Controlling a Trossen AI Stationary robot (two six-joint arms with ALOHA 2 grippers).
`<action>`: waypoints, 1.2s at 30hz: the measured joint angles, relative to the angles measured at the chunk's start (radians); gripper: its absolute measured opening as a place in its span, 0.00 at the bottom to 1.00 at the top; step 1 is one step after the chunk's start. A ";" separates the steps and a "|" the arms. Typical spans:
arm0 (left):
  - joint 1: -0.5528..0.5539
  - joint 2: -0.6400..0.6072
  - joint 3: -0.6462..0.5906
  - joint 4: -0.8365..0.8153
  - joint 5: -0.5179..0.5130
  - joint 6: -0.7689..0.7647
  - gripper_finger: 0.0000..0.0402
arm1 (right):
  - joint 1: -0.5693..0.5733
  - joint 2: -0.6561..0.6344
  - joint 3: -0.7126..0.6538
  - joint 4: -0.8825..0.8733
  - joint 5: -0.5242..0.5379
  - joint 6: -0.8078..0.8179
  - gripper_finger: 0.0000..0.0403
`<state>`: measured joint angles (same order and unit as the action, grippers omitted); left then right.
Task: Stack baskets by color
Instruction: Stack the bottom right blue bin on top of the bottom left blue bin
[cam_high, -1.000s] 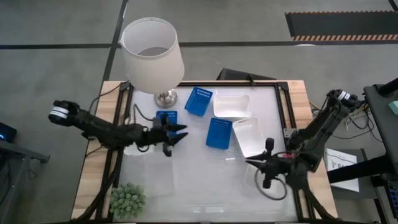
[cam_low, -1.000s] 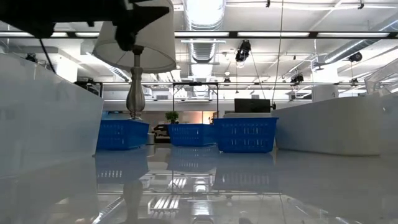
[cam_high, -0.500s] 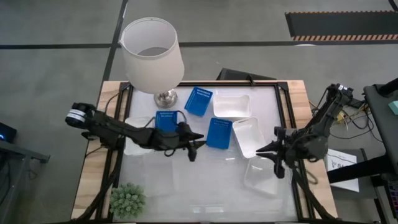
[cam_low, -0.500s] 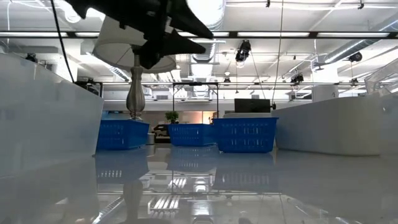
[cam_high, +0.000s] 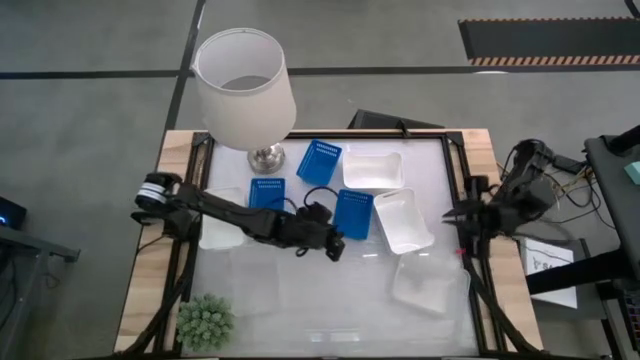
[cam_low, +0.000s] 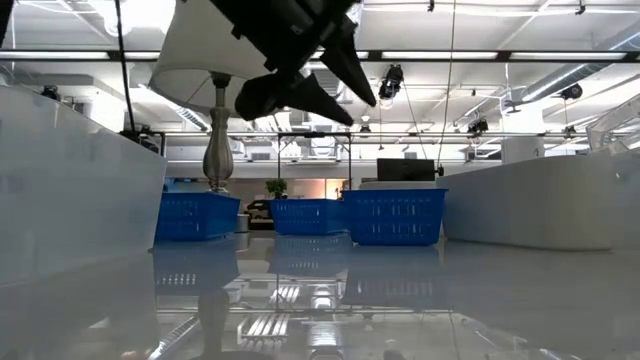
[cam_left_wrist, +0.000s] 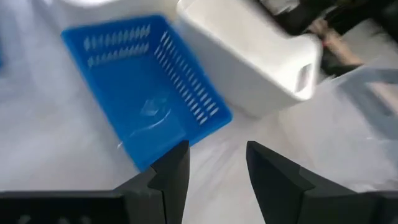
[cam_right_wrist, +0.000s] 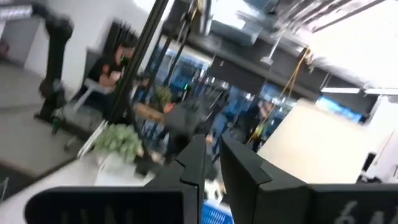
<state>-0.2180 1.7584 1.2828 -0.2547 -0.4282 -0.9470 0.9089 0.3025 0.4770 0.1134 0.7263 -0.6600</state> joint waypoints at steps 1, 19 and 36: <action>0.000 0.019 0.032 -0.038 0.000 -0.019 0.36 | 0.000 -0.009 0.001 0.004 -0.001 -0.010 0.09; 0.069 0.236 0.360 -0.409 0.002 -0.110 0.36 | 0.000 -0.144 0.003 -0.040 0.009 -0.111 0.09; 0.121 0.231 0.303 -0.403 -0.080 -0.120 0.36 | 0.000 -0.164 0.003 -0.067 0.008 -0.108 0.09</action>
<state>-0.0973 1.9895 1.5860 -0.6582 -0.5078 -1.0668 0.9089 0.1382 0.4797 0.0466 0.7339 -0.7681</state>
